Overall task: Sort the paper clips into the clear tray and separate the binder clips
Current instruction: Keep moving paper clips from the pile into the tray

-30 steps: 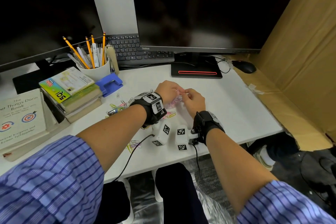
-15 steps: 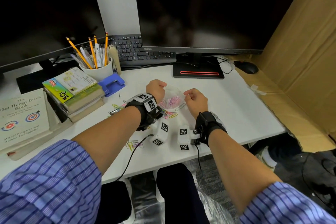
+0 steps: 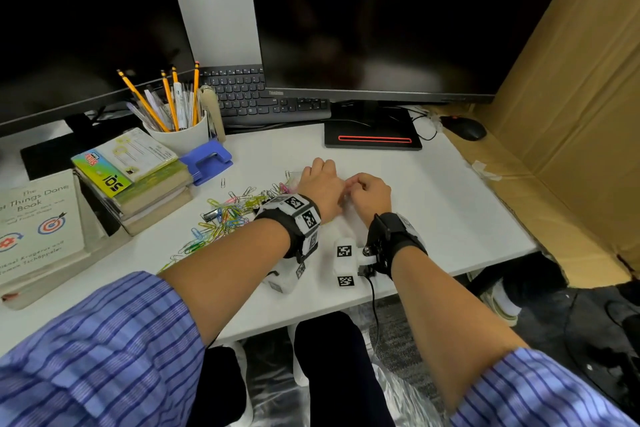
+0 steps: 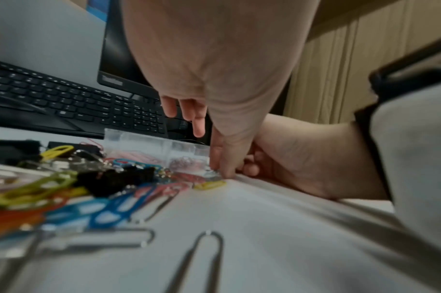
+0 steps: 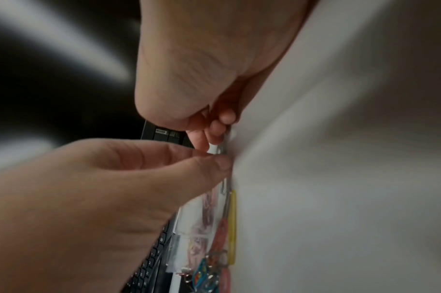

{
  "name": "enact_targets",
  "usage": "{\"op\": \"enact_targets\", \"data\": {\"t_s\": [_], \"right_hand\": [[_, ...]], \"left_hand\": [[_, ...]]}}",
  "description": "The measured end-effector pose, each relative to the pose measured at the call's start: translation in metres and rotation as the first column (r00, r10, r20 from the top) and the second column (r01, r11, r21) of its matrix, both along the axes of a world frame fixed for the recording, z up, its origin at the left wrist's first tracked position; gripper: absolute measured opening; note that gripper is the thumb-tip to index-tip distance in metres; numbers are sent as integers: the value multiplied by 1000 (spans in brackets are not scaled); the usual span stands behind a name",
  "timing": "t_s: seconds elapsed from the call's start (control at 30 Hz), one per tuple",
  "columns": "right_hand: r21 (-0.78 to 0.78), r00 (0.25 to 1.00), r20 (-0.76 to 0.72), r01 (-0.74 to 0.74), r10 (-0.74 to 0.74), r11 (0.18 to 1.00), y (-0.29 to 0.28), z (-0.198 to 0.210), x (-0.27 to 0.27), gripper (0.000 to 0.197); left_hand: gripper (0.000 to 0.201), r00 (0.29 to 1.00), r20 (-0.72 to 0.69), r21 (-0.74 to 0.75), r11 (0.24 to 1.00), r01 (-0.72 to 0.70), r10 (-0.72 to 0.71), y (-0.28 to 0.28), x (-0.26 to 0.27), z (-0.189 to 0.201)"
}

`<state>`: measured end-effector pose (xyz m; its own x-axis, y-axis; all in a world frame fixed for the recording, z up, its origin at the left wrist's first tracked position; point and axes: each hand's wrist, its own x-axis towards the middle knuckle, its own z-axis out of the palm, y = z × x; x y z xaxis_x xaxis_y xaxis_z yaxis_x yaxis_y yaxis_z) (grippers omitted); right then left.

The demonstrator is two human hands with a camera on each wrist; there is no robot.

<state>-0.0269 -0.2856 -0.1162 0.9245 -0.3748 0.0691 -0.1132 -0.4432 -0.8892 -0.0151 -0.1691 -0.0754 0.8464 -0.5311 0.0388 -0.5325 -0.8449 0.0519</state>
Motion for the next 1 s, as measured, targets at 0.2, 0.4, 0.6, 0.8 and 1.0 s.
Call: {"op": "enact_targets", "data": {"t_s": [0.2, 0.4, 0.6, 0.8, 1.0], "right_hand": [[19, 1000, 8, 11, -11, 1000, 1, 1, 0, 25], [29, 1000, 2, 6, -6, 1000, 0, 1, -1, 27], [75, 1000, 29, 10, -12, 997, 1, -2, 1, 28], [61, 998, 53, -18, 15, 998, 1, -4, 0, 26], [-60, 988, 55, -142, 145, 988, 2, -4, 1, 36]], "left_hand": [[27, 998, 45, 75, 997, 29, -32, -4, -1, -3], [27, 999, -25, 49, 998, 26, -25, -3, 0, -5], [31, 955, -106, -265, 918, -296, 277, 5, 9, 11], [50, 701, -390, -101, 729, -677, 597, 30, 36, 8], [46, 701, -482, -275, 669, -690, 525, 37, 36, 2]]}}
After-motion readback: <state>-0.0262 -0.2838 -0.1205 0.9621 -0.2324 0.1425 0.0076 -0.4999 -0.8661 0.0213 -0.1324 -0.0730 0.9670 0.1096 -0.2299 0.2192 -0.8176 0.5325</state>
